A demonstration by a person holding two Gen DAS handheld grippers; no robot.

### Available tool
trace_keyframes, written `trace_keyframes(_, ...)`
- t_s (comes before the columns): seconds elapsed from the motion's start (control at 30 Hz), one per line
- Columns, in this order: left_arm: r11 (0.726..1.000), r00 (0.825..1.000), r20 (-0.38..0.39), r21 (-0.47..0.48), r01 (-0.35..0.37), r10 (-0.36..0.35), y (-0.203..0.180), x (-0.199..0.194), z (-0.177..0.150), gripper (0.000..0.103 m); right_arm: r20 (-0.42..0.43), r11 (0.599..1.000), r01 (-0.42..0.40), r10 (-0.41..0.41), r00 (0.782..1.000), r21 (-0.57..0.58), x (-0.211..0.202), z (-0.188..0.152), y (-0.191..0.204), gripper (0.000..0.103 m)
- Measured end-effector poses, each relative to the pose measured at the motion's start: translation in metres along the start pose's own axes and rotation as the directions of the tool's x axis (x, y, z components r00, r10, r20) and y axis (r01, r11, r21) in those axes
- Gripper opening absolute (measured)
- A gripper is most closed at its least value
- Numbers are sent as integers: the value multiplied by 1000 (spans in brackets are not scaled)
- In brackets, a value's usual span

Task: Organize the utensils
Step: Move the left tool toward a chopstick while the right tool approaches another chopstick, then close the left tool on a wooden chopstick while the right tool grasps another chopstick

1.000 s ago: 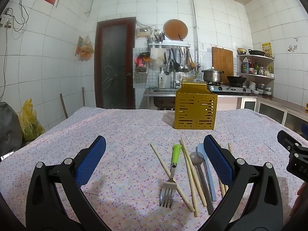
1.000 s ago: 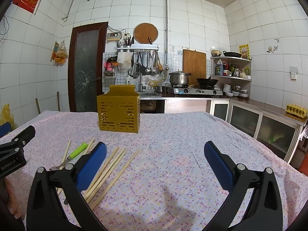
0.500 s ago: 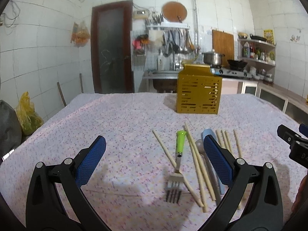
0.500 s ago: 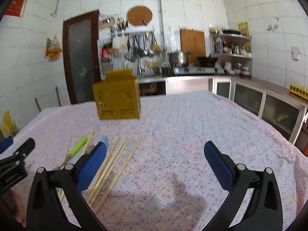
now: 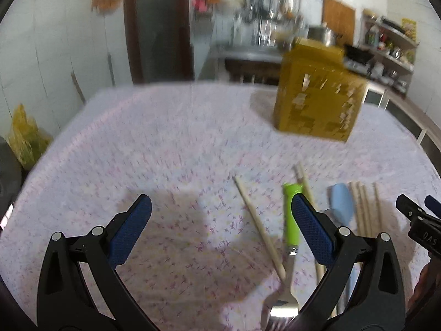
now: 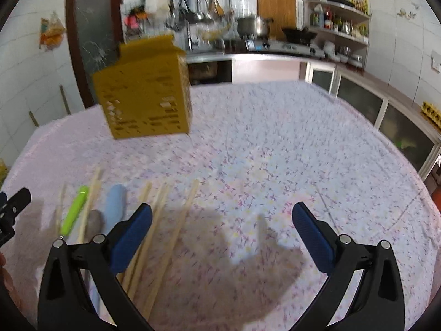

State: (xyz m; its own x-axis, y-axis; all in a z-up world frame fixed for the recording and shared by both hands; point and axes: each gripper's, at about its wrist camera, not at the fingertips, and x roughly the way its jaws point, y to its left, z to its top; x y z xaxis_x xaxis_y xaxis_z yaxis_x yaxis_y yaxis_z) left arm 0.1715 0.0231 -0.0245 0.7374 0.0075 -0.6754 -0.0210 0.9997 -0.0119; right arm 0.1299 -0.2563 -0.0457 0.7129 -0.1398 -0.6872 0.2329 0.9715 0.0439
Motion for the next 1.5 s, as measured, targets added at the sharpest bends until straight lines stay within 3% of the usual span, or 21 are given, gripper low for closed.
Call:
trace_keyframes(0.23, 1000, 993, -116, 18, -23, 24, -2, 44, -1, 98, -137, 1000, 9, -5, 991, 25, 32, -5, -2, 99)
trace_keyframes(0.4, 1000, 980, -196, -9, -27, 25, 5, 63, -7, 97, -157, 999, 31, -29, 987, 11, 35, -8, 4, 99)
trace_keyframes(0.67, 999, 976, -212, -12, -47, 43, 5, 67, -7, 98, -166, 999, 44, -42, 985, 9, 42, -5, 4, 100)
trace_keyframes(0.73, 998, 976, -210, -21, -56, 51, 5, 67, -7, 95, -167, 999, 52, -48, 985, 17, 43, -5, 5, 100)
trace_keyframes(0.87, 998, 979, -198, -32, -51, 43, 3, 59, -5, 72, -157, 997, 75, -70, 985, 22, 41, -5, 8, 98)
trace_keyframes(1.03, 999, 978, -205, -39, -30, 21, -3, 54, -4, 49, -132, 999, 51, -49, 990, 9, 36, -6, 15, 79)
trace_keyframes(1.27, 1000, 976, -219, -26, -1, -5, -14, 56, -3, 19, -113, 1000, 16, -18, 993, -19, 37, 0, 33, 35)
trace_keyframes(1.37, 1000, 973, -230, -27, 10, -16, -15, 60, 0, 11, -113, 1000, 11, -14, 994, -25, 41, 4, 38, 23)
trace_keyframes(1.5, 1000, 972, -233, -16, 6, -10, -17, 64, 3, 9, -119, 1000, 1, -4, 993, -28, 47, 12, 39, 10)
